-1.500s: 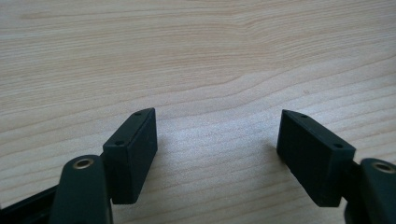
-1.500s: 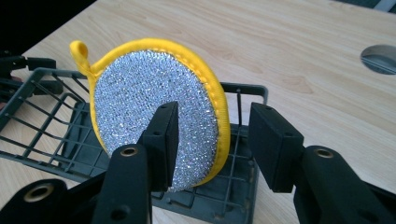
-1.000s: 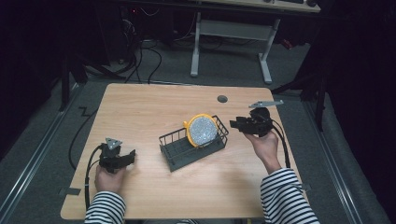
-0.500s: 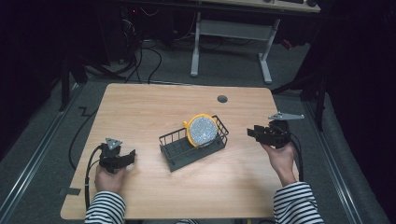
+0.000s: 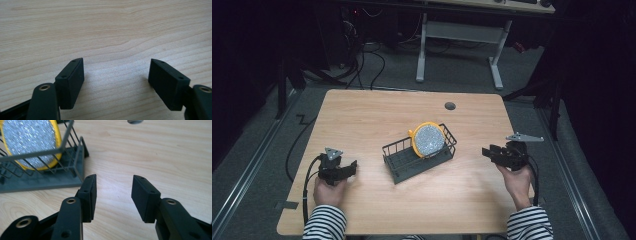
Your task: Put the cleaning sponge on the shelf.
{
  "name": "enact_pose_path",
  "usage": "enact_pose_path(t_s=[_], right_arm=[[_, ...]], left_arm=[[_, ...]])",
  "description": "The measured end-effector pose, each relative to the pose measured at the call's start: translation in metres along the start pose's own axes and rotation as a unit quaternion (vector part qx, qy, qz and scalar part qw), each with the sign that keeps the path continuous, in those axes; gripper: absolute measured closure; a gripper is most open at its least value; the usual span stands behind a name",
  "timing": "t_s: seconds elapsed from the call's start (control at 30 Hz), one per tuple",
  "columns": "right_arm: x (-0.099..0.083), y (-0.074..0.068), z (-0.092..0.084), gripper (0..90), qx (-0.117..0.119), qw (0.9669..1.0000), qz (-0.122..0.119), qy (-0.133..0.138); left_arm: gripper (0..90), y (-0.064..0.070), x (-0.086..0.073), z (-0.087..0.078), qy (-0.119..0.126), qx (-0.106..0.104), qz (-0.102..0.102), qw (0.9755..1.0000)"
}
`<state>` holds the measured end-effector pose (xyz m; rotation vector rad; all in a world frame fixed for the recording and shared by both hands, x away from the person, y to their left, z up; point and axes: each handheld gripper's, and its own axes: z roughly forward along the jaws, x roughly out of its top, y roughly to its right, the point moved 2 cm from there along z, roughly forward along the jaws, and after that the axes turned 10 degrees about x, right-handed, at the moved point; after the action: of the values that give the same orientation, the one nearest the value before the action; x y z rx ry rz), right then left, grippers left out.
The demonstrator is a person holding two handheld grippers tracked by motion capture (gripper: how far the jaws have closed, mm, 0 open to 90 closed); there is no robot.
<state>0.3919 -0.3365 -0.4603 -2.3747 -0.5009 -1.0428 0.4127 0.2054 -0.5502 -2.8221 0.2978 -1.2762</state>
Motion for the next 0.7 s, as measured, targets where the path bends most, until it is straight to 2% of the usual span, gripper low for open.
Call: enact_pose_path(t_s=[0.1,0.43,0.63,0.7], right_arm=[[-0.013,0.003,0.002,55.5,-0.001,0.9999,0.011,0.003],[-0.032,0.007,0.008,55.0,0.002,0.9997,0.024,0.001],[-0.043,0.008,0.014,53.9,-0.004,0.9997,0.024,-0.008],[-0.048,0.009,0.017,52.9,-0.013,0.9996,0.020,-0.012]], left_arm=[[29.3,0.000,0.000,0.000,0.000,0.000,0.000,1.0000],[29.3,0.000,0.000,0.000,0.000,0.000,0.000,1.0000],[29.3,0.000,0.000,0.000,0.000,0.000,0.000,1.0000],[29.3,0.000,0.000,0.000,0.000,0.000,0.000,1.0000]])
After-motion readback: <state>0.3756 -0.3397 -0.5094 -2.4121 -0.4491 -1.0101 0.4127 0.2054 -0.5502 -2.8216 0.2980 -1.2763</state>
